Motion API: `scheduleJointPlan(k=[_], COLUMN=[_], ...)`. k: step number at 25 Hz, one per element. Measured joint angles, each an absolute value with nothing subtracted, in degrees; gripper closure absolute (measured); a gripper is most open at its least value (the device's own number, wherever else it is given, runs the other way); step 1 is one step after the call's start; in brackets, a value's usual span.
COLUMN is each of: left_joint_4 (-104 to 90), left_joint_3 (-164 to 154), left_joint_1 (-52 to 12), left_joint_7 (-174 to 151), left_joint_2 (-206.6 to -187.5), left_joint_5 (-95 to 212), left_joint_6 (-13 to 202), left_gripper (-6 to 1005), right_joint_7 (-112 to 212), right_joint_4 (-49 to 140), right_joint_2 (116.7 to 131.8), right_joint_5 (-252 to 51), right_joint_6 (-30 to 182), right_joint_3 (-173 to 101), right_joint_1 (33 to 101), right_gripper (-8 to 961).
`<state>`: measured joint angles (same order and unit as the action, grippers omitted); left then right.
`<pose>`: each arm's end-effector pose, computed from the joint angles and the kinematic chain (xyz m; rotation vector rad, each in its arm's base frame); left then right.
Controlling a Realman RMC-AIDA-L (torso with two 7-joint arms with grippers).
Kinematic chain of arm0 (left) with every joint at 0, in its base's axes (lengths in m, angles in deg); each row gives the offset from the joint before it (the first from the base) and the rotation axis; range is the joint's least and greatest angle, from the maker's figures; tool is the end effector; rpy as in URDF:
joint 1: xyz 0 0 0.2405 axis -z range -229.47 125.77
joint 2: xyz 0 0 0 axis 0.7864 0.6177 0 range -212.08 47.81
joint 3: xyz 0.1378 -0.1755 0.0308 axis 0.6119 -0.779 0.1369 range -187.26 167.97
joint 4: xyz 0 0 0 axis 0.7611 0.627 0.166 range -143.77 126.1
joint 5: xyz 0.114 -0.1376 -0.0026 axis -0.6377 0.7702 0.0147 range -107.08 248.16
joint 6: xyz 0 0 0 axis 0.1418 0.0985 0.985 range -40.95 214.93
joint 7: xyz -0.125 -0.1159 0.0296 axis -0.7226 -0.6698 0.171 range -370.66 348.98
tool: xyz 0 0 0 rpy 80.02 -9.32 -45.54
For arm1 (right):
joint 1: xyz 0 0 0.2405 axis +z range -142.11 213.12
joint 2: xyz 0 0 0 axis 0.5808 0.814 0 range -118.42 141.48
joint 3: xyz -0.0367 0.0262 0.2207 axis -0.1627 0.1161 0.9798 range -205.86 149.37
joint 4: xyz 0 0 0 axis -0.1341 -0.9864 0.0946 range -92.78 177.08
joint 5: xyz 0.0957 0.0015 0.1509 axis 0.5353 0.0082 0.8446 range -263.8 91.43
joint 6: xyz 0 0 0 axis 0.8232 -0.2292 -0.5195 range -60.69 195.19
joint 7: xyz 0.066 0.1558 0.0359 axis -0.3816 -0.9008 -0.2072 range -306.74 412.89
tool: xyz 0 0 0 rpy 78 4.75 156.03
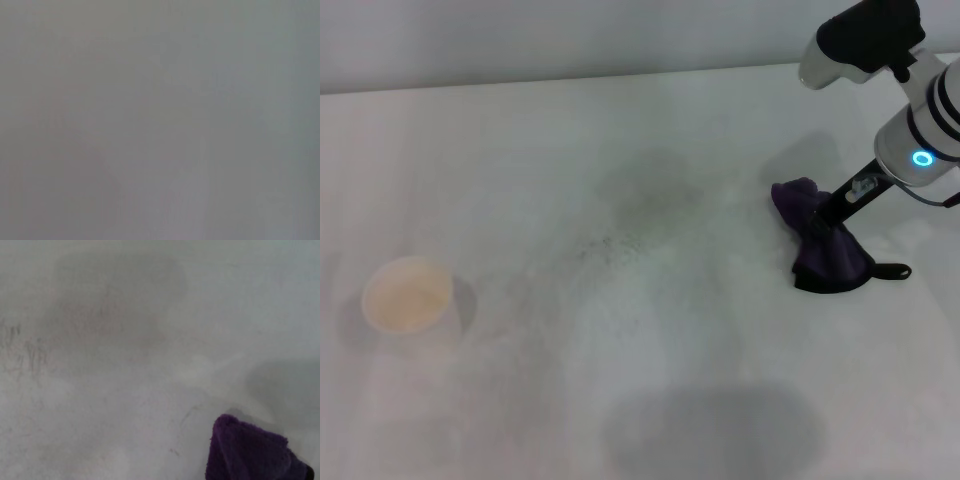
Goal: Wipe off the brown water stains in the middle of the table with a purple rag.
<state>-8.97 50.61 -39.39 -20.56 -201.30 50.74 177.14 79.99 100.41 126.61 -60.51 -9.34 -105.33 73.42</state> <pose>-0.3218 0.2452 0.0695 -1.3984 -0.3969 -0.6734 0.2459 0.3436 -0.0013 -2.3079 1.1683 -0.5736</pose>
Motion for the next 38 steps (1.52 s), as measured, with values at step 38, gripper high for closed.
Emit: scheduleJointPlan(k=[38], left_joint_4=[-8.6], left_joint_3=[50.5], left_joint_1=[-35.3], left_joint_7=[-20.0], left_joint_2=[-201.28], left_joint_5=[50.8], left_joint_6=[170.6], left_gripper=[108], right_joint_7=[122.9], right_joint_4=[93.2], right_joint_2=[126.76], right_joint_5=[-22.1], right_joint_6=[17.7], right_joint_3=[-84.6], right_joint_1=[62.3], right_gripper=[588])
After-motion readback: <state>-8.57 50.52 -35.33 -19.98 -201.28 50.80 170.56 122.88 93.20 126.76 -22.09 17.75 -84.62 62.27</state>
